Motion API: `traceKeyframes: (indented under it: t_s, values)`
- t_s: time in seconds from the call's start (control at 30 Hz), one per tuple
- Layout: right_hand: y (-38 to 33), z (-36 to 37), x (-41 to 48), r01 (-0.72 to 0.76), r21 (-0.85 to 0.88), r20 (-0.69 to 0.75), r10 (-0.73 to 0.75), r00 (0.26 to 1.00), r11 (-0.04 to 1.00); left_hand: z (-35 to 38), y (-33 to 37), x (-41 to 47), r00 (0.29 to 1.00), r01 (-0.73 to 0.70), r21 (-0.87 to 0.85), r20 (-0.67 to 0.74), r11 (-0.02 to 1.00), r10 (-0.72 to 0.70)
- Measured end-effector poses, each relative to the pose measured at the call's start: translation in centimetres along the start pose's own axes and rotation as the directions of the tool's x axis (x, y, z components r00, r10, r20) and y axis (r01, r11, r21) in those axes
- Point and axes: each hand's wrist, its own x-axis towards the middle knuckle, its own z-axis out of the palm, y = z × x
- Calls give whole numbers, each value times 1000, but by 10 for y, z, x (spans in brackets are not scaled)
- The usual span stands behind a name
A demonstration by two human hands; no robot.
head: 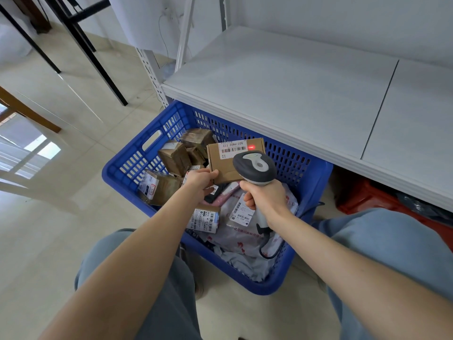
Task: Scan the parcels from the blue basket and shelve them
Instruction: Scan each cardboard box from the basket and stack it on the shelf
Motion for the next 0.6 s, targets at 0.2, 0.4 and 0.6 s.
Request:
traceKeyframes:
  t_s: [0.2, 0.4, 0.6]
  values:
    - [0, -1, 0, 15, -16, 3, -15, 1000, 1000, 1, 0, 0, 1000, -3, 3, -7, 1000, 3]
    - [0, -1, -1, 24, -6, 23, -24, 999, 1000, 2, 0, -2, 1000, -12, 13, -5, 1000, 12]
    - [1, -1, 3, 6, 42, 23, -7, 1000, 999, 4, 0, -5, 1000, -11, 26, 9, 1000, 11]
